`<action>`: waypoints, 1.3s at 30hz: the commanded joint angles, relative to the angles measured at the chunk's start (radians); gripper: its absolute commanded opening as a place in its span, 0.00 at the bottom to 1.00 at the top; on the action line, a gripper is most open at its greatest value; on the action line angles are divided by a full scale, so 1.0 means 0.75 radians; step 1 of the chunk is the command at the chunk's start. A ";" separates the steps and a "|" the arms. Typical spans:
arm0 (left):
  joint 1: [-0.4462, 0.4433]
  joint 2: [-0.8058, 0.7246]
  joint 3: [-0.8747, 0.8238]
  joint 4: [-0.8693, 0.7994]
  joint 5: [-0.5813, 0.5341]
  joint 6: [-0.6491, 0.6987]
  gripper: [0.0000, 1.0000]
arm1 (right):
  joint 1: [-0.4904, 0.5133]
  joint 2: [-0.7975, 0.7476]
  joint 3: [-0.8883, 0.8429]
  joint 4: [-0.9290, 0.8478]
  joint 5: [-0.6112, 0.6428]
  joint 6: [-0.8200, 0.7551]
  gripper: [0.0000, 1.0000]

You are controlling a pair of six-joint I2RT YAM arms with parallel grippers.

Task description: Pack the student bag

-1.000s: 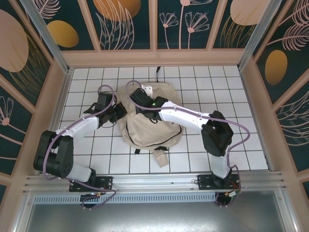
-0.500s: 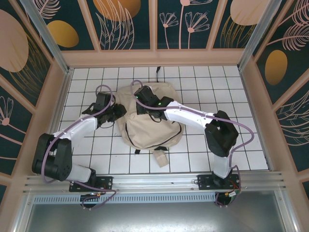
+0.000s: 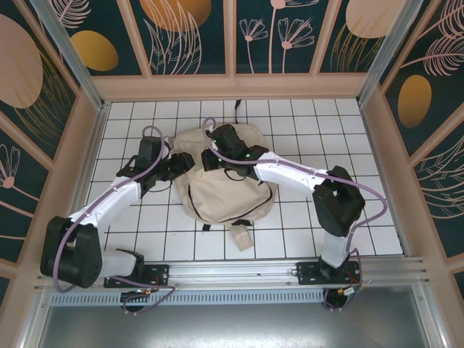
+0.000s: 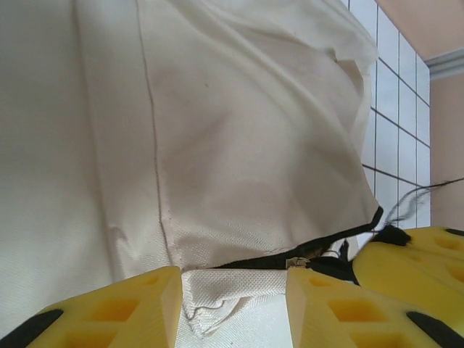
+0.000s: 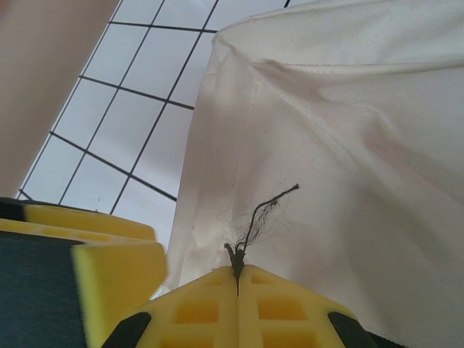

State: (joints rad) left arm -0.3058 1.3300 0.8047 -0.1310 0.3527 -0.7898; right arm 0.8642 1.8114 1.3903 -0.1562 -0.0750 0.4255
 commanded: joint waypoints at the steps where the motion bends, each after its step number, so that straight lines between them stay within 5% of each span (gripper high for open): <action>1: -0.027 0.068 -0.008 0.041 0.044 -0.096 0.42 | -0.011 -0.093 -0.025 0.095 -0.067 0.009 0.00; 8: -0.070 0.194 0.010 0.070 0.079 -0.145 0.37 | -0.011 -0.131 -0.108 0.118 -0.126 0.026 0.00; 22: -0.114 0.214 -0.050 0.018 0.159 -0.010 0.12 | -0.037 -0.052 0.012 -0.008 0.169 0.104 0.00; 29: -0.116 0.143 -0.012 -0.009 0.129 0.089 0.15 | -0.070 -0.008 0.036 -0.054 0.166 0.191 0.00; 36: -0.155 0.013 -0.006 0.006 0.041 0.277 0.37 | -0.086 -0.001 0.026 -0.046 0.126 0.209 0.00; 39: -0.160 0.013 -0.040 0.081 0.055 0.375 0.39 | -0.103 0.001 0.017 -0.032 0.061 0.226 0.00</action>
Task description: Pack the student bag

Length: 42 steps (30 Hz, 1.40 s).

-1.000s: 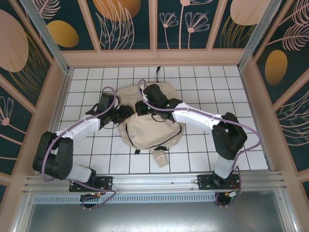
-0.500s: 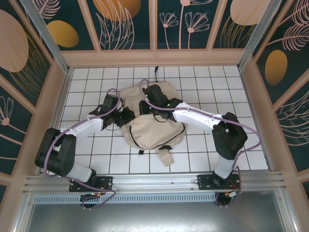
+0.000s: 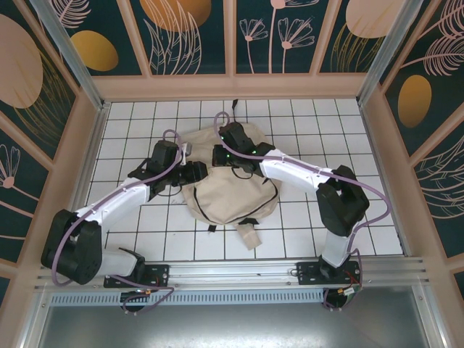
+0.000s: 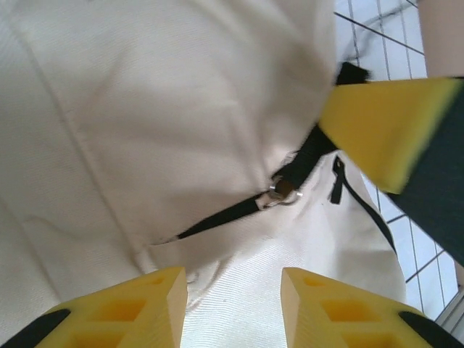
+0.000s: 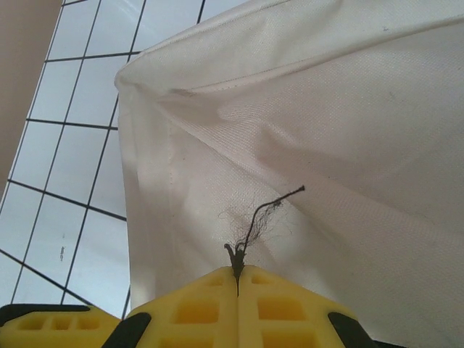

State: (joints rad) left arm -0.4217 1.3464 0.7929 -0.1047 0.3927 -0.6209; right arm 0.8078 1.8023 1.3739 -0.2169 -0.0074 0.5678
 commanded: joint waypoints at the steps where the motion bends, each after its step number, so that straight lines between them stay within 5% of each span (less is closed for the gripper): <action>1: -0.006 -0.001 -0.022 0.060 0.007 0.182 0.39 | -0.035 0.014 0.037 0.051 -0.041 0.041 0.00; 6: -0.008 0.026 0.008 0.052 -0.154 0.350 0.40 | -0.060 0.015 0.022 0.070 -0.108 0.059 0.00; 12: -0.012 0.042 -0.043 0.165 -0.111 0.566 0.51 | -0.084 0.035 0.023 0.089 -0.184 0.077 0.00; 17: -0.012 0.068 -0.027 0.181 -0.160 0.707 0.47 | -0.087 0.023 0.013 0.086 -0.199 0.070 0.00; 22: -0.012 0.122 -0.018 0.189 0.020 0.831 0.43 | -0.094 0.024 0.002 0.099 -0.218 0.077 0.00; 26: -0.012 0.188 0.003 0.222 -0.012 0.872 0.41 | -0.097 0.022 0.004 0.103 -0.225 0.080 0.00; 37: -0.012 0.105 -0.098 0.300 0.123 1.007 0.08 | -0.120 0.032 0.011 0.063 -0.169 0.111 0.00; 42: -0.012 0.076 -0.109 0.243 0.000 1.040 0.00 | -0.122 0.031 0.030 -0.026 0.006 0.120 0.00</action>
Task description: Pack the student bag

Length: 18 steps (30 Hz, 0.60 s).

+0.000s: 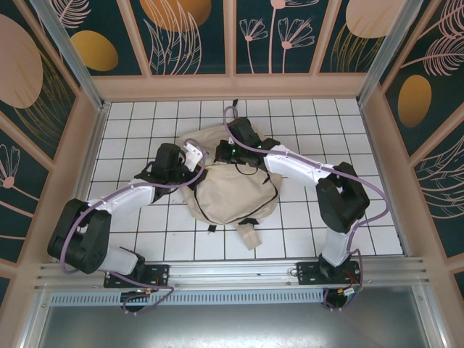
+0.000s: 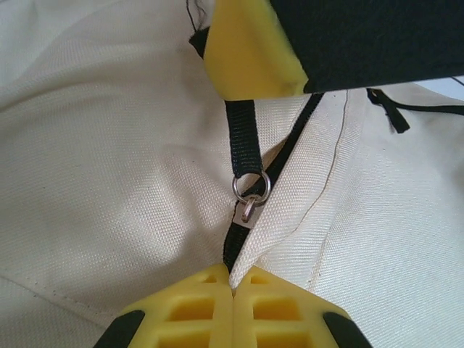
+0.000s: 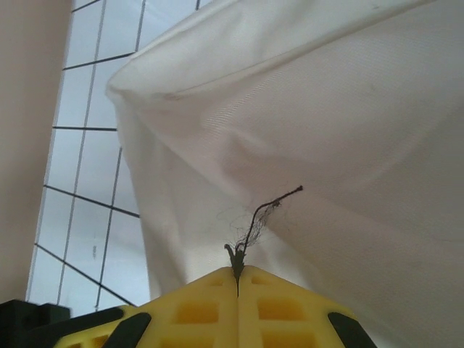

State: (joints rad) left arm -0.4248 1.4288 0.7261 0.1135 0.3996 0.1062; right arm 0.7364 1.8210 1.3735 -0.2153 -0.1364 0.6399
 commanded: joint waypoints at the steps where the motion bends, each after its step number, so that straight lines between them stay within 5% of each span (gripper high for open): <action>1: -0.008 -0.036 -0.012 -0.070 -0.012 0.082 0.00 | -0.025 -0.002 0.031 -0.042 0.228 0.022 0.00; 18: -0.006 -0.025 0.023 -0.153 -0.150 0.086 0.00 | -0.021 -0.122 -0.067 -0.260 0.850 0.088 0.00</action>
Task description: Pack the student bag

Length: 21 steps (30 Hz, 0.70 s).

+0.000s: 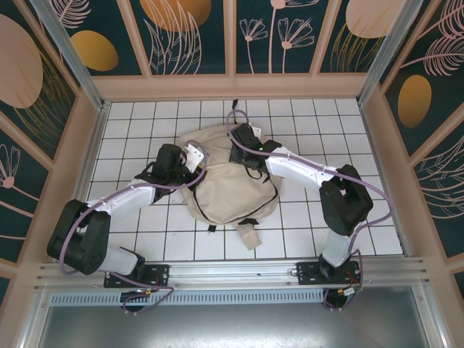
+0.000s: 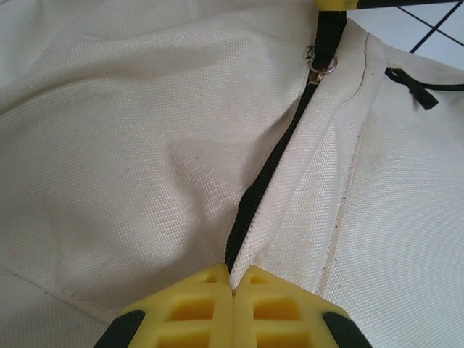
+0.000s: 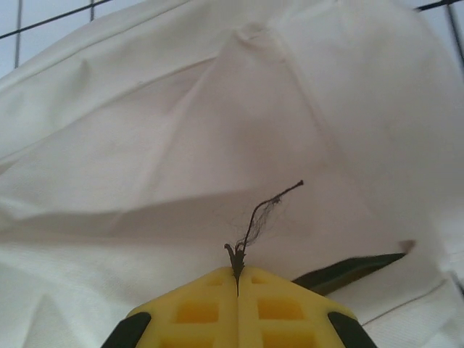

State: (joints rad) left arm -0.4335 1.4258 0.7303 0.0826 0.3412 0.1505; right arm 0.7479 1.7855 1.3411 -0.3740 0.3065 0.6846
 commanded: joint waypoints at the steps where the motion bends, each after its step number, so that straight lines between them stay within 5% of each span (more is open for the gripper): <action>1: 0.005 -0.019 0.019 -0.110 -0.087 0.019 0.00 | -0.043 -0.078 -0.026 -0.058 0.276 0.032 0.00; 14: 0.030 -0.012 0.046 -0.120 -0.177 -0.031 0.00 | -0.178 -0.110 -0.100 -0.066 0.341 0.030 0.00; 21: 0.067 -0.004 0.071 -0.098 -0.421 -0.124 0.00 | -0.256 -0.075 -0.183 -0.004 0.262 0.062 0.00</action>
State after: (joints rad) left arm -0.4339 1.4258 0.7544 0.0509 0.2363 0.1097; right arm 0.6300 1.7412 1.2476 -0.3767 0.4149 0.7116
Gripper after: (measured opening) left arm 0.048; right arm 0.048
